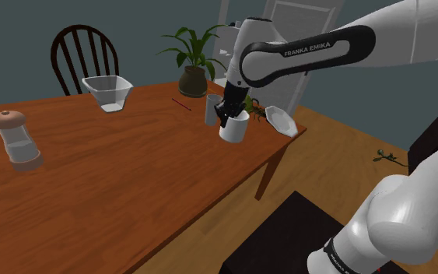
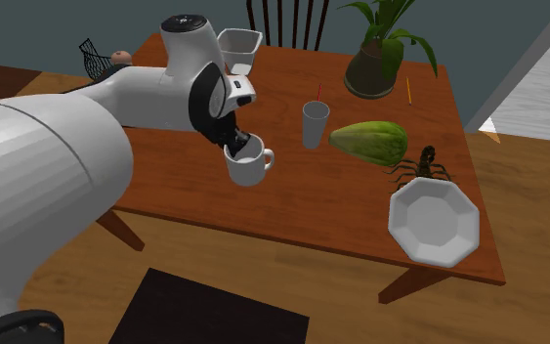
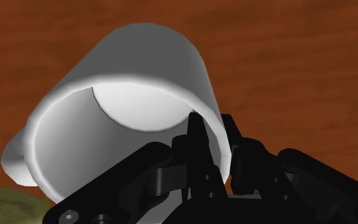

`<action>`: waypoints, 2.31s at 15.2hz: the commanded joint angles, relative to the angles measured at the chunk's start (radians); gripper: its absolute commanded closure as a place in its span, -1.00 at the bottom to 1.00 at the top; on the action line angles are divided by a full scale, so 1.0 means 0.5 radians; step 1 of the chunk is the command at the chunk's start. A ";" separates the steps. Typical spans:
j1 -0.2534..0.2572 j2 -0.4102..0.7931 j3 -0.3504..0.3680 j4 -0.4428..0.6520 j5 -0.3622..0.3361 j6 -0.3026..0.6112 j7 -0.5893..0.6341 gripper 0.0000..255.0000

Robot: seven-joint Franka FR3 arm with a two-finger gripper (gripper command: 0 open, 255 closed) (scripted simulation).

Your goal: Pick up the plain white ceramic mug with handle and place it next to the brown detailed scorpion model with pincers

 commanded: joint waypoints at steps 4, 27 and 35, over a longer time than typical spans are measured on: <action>-0.001 -0.038 -0.003 0.103 0.006 -0.140 -0.012 1.00; -0.344 0.206 -0.484 0.536 0.070 -0.310 -0.866 1.00; -0.531 0.527 -0.659 0.925 0.198 -0.392 -1.261 1.00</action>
